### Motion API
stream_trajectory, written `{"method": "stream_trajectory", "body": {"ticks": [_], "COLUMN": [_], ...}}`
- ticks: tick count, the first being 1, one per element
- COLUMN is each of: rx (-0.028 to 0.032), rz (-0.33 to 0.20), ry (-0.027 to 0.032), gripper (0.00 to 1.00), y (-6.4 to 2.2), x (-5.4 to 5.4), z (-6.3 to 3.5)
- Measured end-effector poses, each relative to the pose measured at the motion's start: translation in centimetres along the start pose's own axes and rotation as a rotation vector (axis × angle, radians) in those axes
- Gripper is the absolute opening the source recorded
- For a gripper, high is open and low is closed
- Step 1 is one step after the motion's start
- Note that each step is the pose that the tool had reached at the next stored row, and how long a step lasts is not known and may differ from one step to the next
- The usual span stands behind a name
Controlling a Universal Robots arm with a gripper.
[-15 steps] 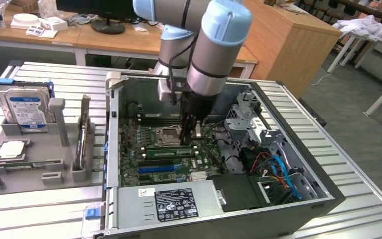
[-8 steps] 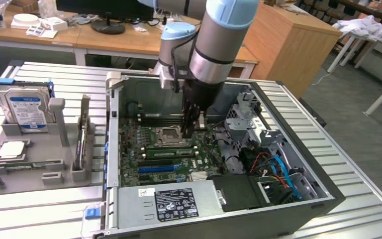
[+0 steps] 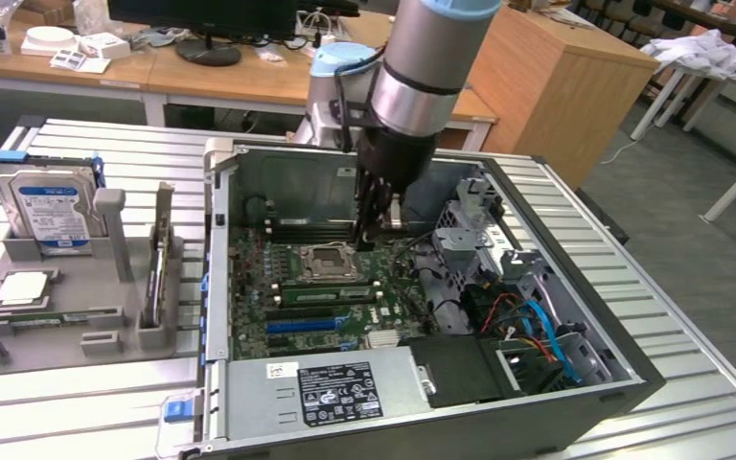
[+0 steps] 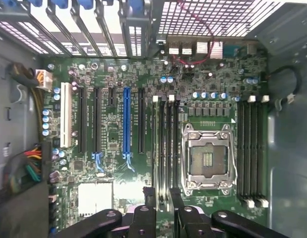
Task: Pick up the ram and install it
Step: 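Insert the ram into the slot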
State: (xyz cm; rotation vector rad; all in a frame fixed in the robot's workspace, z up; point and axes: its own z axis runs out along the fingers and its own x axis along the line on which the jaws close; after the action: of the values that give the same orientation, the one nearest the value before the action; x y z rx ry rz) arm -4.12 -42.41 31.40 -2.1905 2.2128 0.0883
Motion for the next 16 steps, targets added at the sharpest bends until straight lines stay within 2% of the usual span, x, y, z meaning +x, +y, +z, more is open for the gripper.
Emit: {"method": "stream_trajectory", "body": {"ticks": [8,14,16], "rx": [0.0000,0.0000,0.0000], "rz": [0.000,0.000,0.000], "ry": [0.0000,0.0000,-0.0001], "gripper": [0.25,0.25,0.25], "y": [0.04,0.06,0.06], "x": [-0.1,-0.2,-0.2], "z": [-1.79,-2.80,-2.84]}}
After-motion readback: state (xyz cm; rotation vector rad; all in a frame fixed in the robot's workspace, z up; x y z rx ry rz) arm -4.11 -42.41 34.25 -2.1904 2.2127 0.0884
